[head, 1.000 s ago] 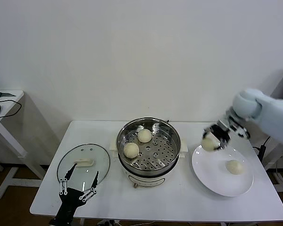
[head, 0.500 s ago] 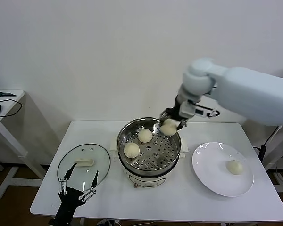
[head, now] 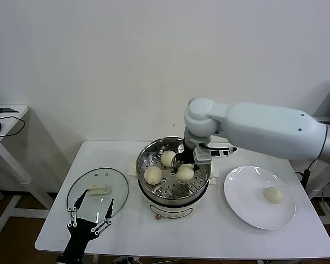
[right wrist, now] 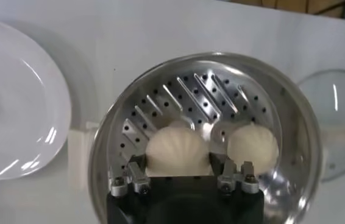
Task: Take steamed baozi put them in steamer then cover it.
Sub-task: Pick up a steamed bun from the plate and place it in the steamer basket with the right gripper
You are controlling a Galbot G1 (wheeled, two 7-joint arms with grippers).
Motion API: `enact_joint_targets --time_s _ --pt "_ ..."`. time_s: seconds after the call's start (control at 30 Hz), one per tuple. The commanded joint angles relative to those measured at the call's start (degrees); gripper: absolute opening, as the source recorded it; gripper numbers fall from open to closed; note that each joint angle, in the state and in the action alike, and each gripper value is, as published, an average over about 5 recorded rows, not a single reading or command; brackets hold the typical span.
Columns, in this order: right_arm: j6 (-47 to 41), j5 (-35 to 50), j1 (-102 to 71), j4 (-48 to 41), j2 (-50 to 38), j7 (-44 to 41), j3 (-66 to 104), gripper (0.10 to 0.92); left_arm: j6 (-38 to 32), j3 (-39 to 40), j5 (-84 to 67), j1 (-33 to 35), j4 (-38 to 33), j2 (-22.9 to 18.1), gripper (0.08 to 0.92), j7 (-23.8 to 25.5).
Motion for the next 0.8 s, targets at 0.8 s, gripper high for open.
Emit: enact_joint_targets --time_s 0.8 --pt "5.43 -5.13 -6.27 -1.01 2.68 1.17 1.43 0.812 -0.91 -0.11 0.86 -0.07 1.1 -0.32 0.823 -0.03"
